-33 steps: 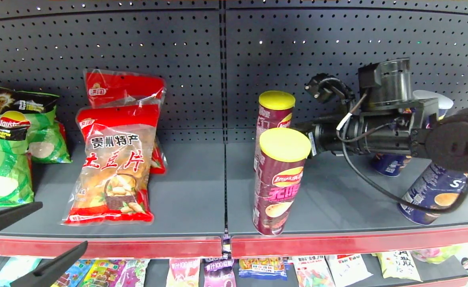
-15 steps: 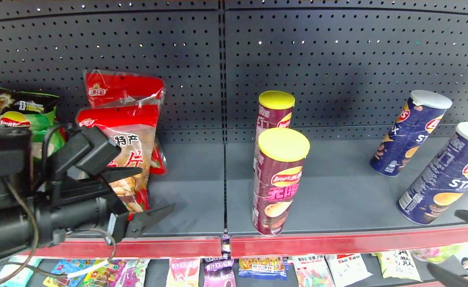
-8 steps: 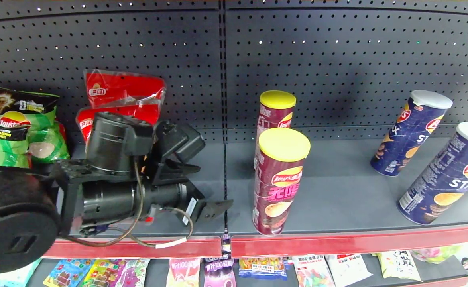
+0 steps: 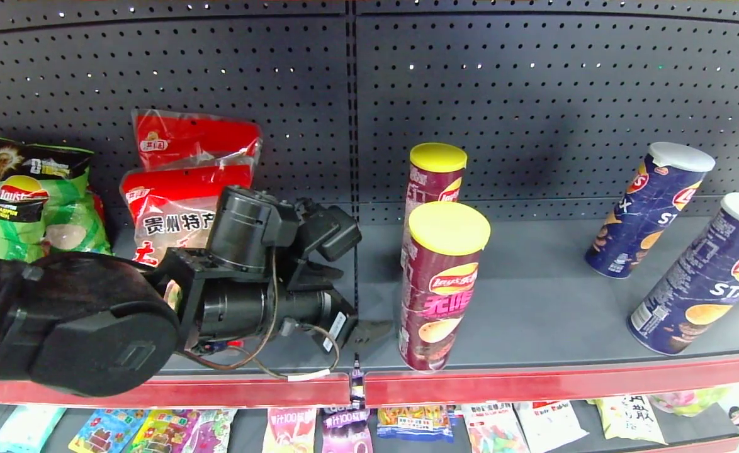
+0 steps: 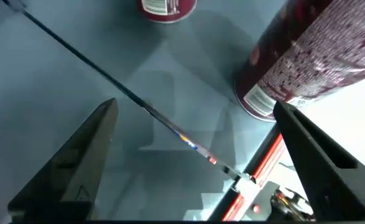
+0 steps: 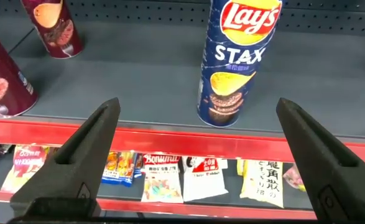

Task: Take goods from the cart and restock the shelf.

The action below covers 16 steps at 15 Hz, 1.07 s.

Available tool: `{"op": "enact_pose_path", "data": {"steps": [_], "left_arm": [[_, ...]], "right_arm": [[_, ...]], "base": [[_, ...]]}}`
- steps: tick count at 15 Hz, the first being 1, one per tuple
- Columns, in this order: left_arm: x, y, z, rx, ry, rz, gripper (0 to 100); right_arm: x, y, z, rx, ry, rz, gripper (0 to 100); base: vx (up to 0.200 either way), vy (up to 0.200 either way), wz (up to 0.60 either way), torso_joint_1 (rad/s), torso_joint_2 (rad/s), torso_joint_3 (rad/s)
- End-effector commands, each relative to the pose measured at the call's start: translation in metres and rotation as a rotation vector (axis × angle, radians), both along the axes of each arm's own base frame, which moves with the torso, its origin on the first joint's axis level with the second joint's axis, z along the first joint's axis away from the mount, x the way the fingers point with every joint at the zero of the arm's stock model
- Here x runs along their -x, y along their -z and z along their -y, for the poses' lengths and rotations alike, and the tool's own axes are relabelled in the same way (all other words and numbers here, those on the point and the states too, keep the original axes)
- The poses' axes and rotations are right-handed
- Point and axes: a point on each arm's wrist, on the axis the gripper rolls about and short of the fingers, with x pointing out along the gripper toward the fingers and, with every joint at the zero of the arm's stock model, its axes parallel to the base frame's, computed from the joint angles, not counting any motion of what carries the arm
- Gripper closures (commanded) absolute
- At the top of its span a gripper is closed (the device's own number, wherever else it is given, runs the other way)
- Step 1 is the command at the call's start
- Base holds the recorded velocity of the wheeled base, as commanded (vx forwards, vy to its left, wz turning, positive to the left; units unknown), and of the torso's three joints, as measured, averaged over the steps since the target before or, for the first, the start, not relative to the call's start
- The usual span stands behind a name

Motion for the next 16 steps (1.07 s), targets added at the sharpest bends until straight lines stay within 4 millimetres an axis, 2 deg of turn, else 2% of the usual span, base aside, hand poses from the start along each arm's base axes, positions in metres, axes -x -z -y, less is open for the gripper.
{"op": "enact_pose_path", "data": {"steps": [1,6,16], "left_arm": [[0.0007,0.0017,0.0009,0.002,0.020,-0.009,0],[0.0013,0.0053,0.0015,-0.024,0.084,0.008,0],[-0.0082,0.0069,0.0092,-0.021,0.087,0.015,0]], "right_arm": [[-0.0015,0.0006,-0.0003,0.002,-0.002,-0.009,0],[-0.0025,0.0004,-0.0005,-0.005,0.000,-0.014,0],[-0.0029,0.0013,-0.0005,-0.006,-0.001,-0.019,0]], "base": [[0.000,0.000,0.00,0.000,0.00,0.000],[0.000,0.000,0.00,0.000,0.00,0.000],[0.000,0.000,0.00,0.000,0.00,0.000]]}}
